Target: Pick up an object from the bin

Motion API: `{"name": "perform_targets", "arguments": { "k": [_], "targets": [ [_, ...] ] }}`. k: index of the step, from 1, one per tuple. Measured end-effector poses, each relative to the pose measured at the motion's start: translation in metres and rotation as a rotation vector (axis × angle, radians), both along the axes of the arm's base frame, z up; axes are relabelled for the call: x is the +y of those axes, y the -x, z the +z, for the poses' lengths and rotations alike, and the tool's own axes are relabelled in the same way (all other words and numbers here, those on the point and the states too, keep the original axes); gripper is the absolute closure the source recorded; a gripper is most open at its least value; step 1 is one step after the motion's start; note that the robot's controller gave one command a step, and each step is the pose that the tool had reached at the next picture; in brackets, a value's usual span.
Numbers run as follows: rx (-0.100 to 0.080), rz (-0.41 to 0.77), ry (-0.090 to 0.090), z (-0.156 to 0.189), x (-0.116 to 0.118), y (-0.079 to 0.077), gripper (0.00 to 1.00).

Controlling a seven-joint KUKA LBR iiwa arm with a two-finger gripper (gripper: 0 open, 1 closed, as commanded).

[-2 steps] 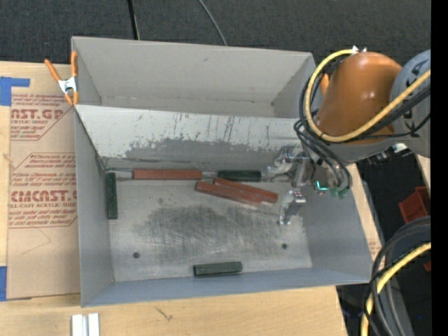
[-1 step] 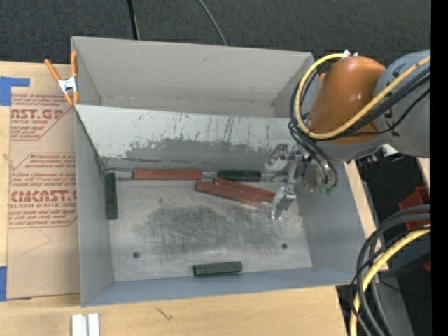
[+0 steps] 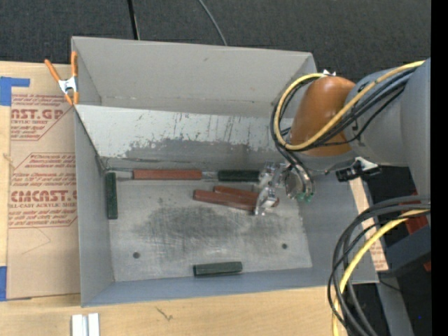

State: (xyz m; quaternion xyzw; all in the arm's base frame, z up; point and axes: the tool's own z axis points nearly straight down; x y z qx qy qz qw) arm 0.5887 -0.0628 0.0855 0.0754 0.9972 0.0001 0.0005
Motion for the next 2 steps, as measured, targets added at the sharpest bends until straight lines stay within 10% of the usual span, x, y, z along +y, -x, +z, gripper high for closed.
{"name": "perform_targets", "arguments": {
  "k": [1,2],
  "targets": [
    [0.000,-0.001,0.000,0.000,0.000,0.000,1.00],
    [-0.001,0.042,0.001,0.117,0.002,0.009,1.00]
  ]
}}
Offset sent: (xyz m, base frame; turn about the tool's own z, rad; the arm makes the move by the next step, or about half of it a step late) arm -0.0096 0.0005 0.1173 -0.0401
